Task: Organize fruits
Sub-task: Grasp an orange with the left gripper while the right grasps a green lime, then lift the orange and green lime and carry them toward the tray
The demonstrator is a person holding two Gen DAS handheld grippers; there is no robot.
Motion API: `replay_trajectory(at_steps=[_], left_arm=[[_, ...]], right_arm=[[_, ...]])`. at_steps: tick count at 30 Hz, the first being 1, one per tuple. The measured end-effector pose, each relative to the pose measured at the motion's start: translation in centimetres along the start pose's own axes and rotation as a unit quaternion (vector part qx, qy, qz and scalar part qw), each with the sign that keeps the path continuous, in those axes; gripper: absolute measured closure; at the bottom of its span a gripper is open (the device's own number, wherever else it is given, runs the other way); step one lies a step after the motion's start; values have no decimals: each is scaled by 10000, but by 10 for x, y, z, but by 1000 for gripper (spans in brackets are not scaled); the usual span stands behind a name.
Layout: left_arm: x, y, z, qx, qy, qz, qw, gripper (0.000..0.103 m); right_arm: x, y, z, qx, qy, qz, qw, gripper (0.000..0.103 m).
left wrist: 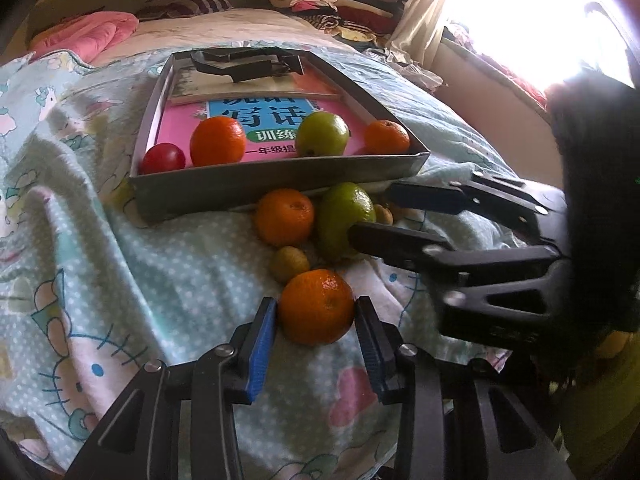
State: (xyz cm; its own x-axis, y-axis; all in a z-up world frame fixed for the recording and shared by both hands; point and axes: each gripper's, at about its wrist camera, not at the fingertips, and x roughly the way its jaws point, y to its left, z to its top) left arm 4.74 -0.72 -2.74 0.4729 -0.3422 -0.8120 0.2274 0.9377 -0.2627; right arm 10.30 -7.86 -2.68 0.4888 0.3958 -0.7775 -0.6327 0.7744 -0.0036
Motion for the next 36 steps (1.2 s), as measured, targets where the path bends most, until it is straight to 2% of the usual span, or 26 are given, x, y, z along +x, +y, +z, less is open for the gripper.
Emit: replay_trajectory(at_steps=[5,8,10,20,25,31,36], left_arm=[[0,3,0,-40,15,-36,10000,63],[0,3,0,-34,13,-33,10000,63],[1,4,0,-76,41,-30,10000,63],[5,10,0,-159,59,-100,9998,63],[-5,10,2,-208,-25,-270,9994,64],[-28,15,19,-311,-352,-308,9984,64],[-33,17,46,-354,-521,-225,9978,64]], right_arm=[[13,9,7,-577,180,74,9981,51],[21,15,7,-935,290,-56,9952,48],[25,14,7,-1001,301,-33,9945,48],[31,3,2,-654,72,190,9977,49],[8,-1,-3,-327,-280,477,9979,49],[-26,-8,1,-30,-725,527,9960,49],[-28,-25,15,97,-786,173,9967,49]])
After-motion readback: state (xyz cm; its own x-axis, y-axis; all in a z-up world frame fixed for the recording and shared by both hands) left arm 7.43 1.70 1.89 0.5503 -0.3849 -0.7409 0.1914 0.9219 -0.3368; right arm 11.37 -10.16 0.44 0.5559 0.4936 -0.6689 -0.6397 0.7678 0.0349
